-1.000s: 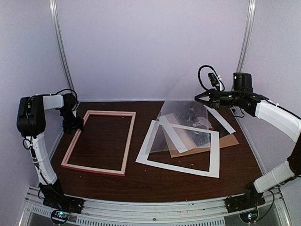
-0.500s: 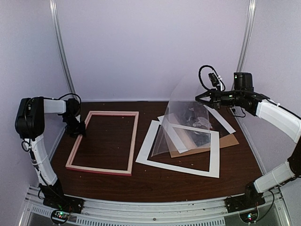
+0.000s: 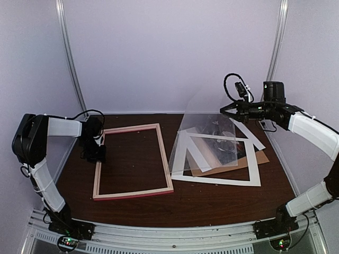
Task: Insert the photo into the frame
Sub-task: Move the frame body to the center of the board.
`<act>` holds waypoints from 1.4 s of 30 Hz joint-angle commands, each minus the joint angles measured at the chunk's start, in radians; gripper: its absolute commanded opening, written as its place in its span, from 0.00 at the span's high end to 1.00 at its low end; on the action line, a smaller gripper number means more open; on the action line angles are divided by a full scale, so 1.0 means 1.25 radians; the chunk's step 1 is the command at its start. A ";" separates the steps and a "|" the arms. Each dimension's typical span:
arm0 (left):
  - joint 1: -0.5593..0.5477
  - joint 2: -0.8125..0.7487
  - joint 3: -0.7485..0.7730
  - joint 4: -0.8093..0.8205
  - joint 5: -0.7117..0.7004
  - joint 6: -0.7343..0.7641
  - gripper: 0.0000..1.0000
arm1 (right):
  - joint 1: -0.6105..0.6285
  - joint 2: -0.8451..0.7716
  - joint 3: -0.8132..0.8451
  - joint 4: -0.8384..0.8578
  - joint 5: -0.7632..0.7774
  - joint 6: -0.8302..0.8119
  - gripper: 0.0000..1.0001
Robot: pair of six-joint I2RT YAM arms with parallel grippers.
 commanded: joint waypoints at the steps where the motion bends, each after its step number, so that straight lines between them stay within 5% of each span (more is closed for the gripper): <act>1: -0.036 0.005 -0.054 0.026 -0.012 -0.012 0.62 | -0.004 -0.009 0.030 0.009 0.011 -0.010 1.00; 7: -0.046 -0.005 -0.080 0.024 -0.027 0.014 0.76 | -0.005 -0.009 0.038 -0.020 0.018 -0.030 1.00; 21: -0.135 -0.031 -0.096 -0.018 -0.045 0.014 0.80 | -0.005 0.009 0.048 -0.019 0.023 -0.021 1.00; 42: -0.180 -0.160 -0.123 -0.020 0.076 -0.093 0.63 | 0.072 0.068 0.109 -0.014 0.077 0.005 1.00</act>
